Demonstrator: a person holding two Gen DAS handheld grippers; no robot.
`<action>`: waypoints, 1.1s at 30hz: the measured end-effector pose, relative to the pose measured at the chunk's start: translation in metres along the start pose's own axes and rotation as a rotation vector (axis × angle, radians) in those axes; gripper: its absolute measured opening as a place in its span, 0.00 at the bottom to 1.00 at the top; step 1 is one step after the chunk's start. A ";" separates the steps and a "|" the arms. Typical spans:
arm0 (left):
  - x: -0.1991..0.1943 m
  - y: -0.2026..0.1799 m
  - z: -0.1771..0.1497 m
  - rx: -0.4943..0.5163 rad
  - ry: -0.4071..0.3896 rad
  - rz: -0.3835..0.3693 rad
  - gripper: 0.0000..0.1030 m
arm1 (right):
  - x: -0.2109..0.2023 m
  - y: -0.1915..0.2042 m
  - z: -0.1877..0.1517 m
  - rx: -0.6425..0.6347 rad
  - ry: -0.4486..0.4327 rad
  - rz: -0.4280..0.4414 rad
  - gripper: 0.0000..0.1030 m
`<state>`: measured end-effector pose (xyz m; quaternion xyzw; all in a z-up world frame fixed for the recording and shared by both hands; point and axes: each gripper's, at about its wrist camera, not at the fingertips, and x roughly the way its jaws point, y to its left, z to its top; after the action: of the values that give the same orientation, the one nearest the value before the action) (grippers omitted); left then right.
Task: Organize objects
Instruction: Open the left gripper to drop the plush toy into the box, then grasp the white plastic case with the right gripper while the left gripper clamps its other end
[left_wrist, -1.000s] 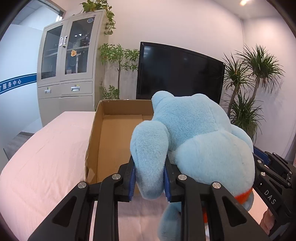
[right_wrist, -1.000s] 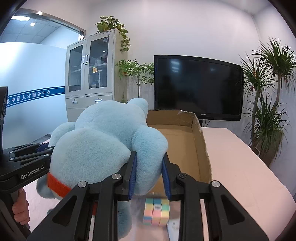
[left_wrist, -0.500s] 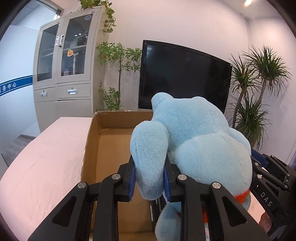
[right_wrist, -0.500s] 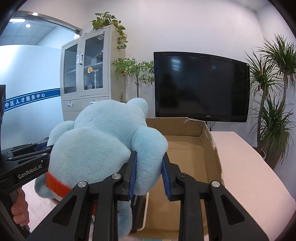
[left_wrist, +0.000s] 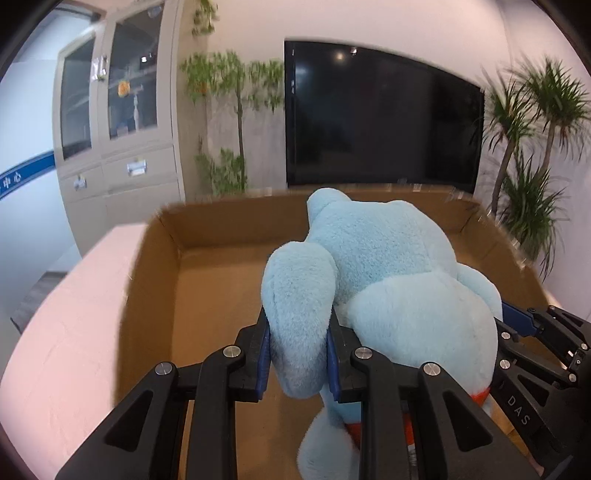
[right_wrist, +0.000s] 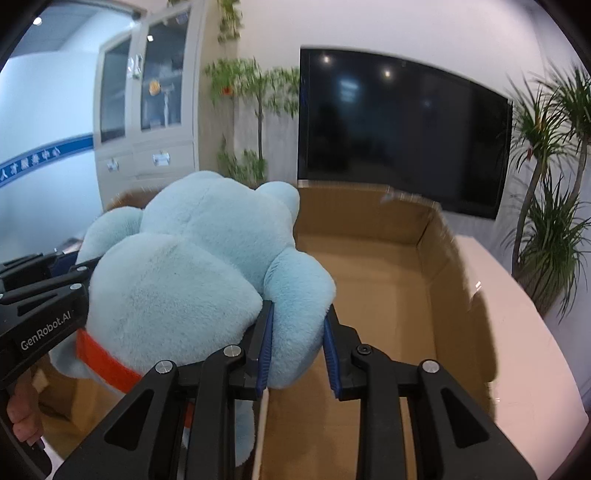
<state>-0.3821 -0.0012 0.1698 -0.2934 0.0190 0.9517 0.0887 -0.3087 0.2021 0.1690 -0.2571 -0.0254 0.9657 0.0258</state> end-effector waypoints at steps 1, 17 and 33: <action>0.008 -0.001 -0.003 0.001 0.026 0.005 0.20 | 0.008 0.000 -0.003 -0.009 0.033 -0.007 0.23; -0.075 0.007 -0.020 -0.082 0.077 -0.068 0.64 | -0.073 -0.046 -0.018 0.032 0.157 0.003 0.53; -0.146 -0.089 -0.210 0.037 0.343 -0.257 0.65 | -0.134 -0.078 -0.203 0.069 0.388 0.071 0.60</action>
<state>-0.1309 0.0454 0.0791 -0.4493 0.0138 0.8683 0.2099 -0.0890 0.2791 0.0646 -0.4383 0.0225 0.8985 0.0049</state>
